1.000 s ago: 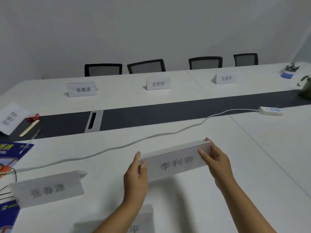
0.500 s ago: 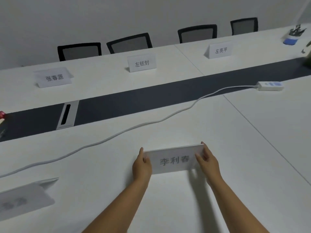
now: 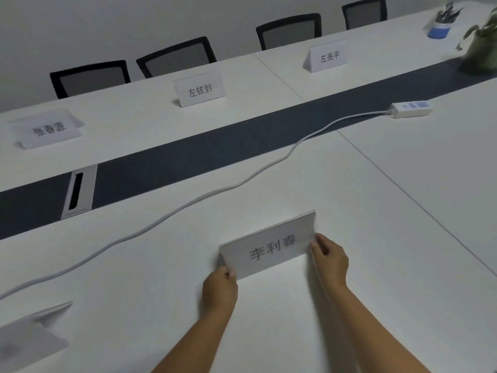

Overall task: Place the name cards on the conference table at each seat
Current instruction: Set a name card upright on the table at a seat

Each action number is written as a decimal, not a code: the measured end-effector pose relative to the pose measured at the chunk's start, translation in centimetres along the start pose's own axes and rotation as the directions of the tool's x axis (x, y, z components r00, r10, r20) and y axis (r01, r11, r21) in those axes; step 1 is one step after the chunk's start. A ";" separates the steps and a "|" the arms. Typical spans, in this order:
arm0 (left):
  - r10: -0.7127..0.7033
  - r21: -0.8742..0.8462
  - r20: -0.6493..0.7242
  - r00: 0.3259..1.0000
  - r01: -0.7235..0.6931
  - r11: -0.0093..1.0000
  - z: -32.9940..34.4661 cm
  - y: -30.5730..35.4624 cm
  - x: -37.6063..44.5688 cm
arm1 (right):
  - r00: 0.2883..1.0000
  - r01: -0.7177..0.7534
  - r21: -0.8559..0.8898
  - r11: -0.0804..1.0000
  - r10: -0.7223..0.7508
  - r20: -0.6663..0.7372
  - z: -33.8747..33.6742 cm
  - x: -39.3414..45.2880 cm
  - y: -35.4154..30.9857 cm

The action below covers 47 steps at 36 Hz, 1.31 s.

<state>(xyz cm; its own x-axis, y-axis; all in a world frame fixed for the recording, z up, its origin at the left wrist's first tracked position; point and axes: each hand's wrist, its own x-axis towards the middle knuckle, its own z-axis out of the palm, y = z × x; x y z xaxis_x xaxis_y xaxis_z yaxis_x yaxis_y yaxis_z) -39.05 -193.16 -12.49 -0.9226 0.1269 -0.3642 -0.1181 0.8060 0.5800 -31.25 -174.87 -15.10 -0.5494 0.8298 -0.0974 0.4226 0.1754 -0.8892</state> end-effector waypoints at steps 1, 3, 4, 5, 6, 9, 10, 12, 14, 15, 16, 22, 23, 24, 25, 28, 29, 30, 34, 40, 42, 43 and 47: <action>0.003 -0.012 -0.005 1.000 -0.003 1.000 0.0 0.0 0.0 | 1.000 0.002 -0.003 1.000 -0.002 -0.001 0.1 0.4 0.0; 0.011 -0.031 -0.011 1.000 -0.011 0.999 0.1 -0.1 -0.1 | 1.000 0.014 -0.025 1.000 -0.014 0.006 0.3 1.0 0.1; 0.008 -0.043 -0.017 1.000 -0.009 0.999 0.1 0.0 -0.1 | 1.000 0.022 -0.034 0.999 -0.021 0.008 0.4 1.3 0.2; 0.006 -0.056 -0.024 1.000 -0.007 0.998 0.2 0.0 -0.2 | 1.000 0.026 -0.043 0.999 -0.026 0.006 0.5 1.5 0.4; 0.004 -0.067 -0.031 1.000 -0.006 0.998 0.2 0.0 -0.2 | 1.000 0.029 -0.049 0.998 -0.029 0.003 0.6 1.6 0.5; -0.006 -0.102 -0.054 0.999 0.001 0.995 0.4 -0.2 -0.1 | 0.998 0.070 -0.086 0.994 -0.070 0.003 0.6 1.5 0.7; -0.007 -0.106 -0.059 0.998 0.001 0.994 0.4 -0.2 0.0 | 0.996 0.086 -0.104 0.991 -0.086 0.003 0.6 1.4 0.9; -0.001 -0.101 -0.064 0.998 -0.006 0.995 0.4 -0.2 0.4 | 0.995 0.100 -0.130 0.986 -0.101 0.005 0.4 1.3 1.0; 0.002 -0.089 -0.063 0.998 -0.007 0.996 0.4 -0.2 0.8 | 0.994 0.112 -0.149 0.983 -0.112 0.010 0.3 1.2 1.2; 0.002 -0.085 -0.065 0.998 -0.008 0.996 0.4 -0.2 1.0 | 0.993 0.117 -0.154 0.981 -0.117 0.012 0.3 1.2 1.3; 0.003 -0.084 -0.069 0.998 -0.008 0.996 0.5 -0.2 1.1 | 0.993 0.120 -0.159 0.980 -0.120 0.013 0.3 1.1 1.3; 0.018 -0.085 -0.091 0.996 -0.026 0.996 0.7 -0.3 1.7 | 0.993 0.121 -0.172 0.978 -0.119 0.019 0.0 0.8 1.5; 0.020 -0.087 -0.095 0.995 -0.028 0.996 0.7 -0.3 1.8 | 0.992 0.124 -0.172 0.977 -0.122 0.021 0.0 0.8 1.5; 0.023 -0.088 -0.098 0.995 -0.031 0.996 0.7 -0.3 1.9 | 0.992 0.127 -0.175 0.976 -0.125 0.024 0.0 0.9 1.6; 0.026 -0.086 -0.099 0.995 -0.034 0.996 0.7 -0.3 2.0 | 0.992 0.130 -0.179 0.975 -0.127 0.026 0.0 0.9 1.7; 0.036 -0.081 -0.101 0.994 -0.045 0.996 0.7 -0.2 1.9 | 0.991 0.135 -0.183 0.974 -0.132 0.030 0.0 1.0 1.9; 0.039 -0.081 -0.100 0.994 -0.047 0.996 0.7 -0.2 1.9 | 0.990 0.138 -0.181 0.974 -0.135 0.029 0.0 1.0 1.8; 0.043 -0.078 -0.097 0.994 -0.051 0.996 0.6 -0.2 1.9 | 0.990 0.142 -0.177 0.974 -0.139 0.029 -0.1 0.9 1.7; 0.064 -0.065 -0.072 0.995 -0.069 0.996 0.4 -0.2 1.8 | 0.990 0.144 -0.168 0.975 -0.141 0.028 -0.2 0.9 1.4; 0.063 -0.074 -0.075 0.995 -0.069 0.995 0.4 -0.4 1.6 | 0.992 0.124 -0.169 0.978 -0.121 0.024 0.0 1.1 1.3; 0.059 -0.085 -0.079 0.995 -0.066 0.994 0.4 -0.5 1.5 | 0.992 0.125 -0.163 0.979 -0.124 0.021 0.1 1.1 1.2; 0.058 -0.092 -0.081 0.995 -0.066 0.994 0.5 -0.5 1.5 | 0.992 0.126 -0.159 0.979 -0.125 0.018 0.1 1.1 1.3; 0.071 -0.095 -0.084 0.994 -0.079 0.992 0.7 -0.8 1.5 | 0.994 0.111 -0.152 0.982 -0.113 -0.006 0.4 1.4 1.5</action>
<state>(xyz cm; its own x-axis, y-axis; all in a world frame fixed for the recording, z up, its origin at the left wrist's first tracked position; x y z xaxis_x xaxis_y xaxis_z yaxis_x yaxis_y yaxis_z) -40.06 -193.20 -13.95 -0.9564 0.1346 -0.2592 -0.0792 0.7347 0.6737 -31.67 -173.63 -16.75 -0.5894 0.8078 0.0066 0.4633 0.3447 -0.8164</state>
